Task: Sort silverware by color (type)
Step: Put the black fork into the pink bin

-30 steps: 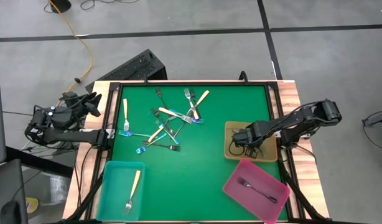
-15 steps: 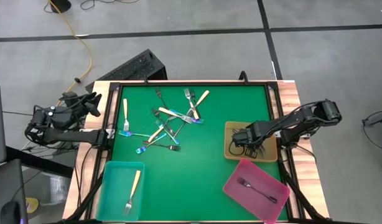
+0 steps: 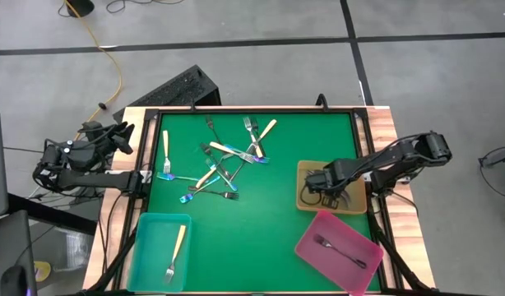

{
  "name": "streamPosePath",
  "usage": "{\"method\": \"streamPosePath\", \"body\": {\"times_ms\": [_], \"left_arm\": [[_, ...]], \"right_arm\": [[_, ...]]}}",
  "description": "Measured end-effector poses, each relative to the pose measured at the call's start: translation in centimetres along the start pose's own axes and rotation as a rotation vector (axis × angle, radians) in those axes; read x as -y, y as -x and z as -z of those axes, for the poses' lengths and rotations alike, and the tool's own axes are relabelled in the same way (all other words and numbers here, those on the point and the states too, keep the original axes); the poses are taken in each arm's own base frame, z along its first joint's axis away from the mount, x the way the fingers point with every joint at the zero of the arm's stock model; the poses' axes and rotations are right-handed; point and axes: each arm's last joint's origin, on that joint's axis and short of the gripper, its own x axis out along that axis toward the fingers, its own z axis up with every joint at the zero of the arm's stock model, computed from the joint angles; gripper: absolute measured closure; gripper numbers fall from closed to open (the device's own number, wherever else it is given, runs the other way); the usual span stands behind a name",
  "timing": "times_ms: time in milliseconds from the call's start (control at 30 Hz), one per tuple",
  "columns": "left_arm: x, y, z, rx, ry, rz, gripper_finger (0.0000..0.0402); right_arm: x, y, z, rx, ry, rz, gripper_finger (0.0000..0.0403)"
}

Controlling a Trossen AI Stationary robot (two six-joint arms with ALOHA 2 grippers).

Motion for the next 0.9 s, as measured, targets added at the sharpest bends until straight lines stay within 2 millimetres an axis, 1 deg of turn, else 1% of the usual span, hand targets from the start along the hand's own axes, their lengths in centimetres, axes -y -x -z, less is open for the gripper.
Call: {"method": "streamPosePath", "body": {"times_ms": [467, 900], "left_arm": [[0.0, 0.0, 0.0, 0.0, 0.0, 0.0, 0.0243], [0.0, 0.0, 0.0, 0.0, 0.0, 0.0, 0.0243]], "right_arm": [[-0.4, 2.5, -1.6, 0.091, 0.026, -0.045, 0.0276], [-0.7, 6.1, -3.5, 0.224, 0.075, -0.1, 0.0276]]}}
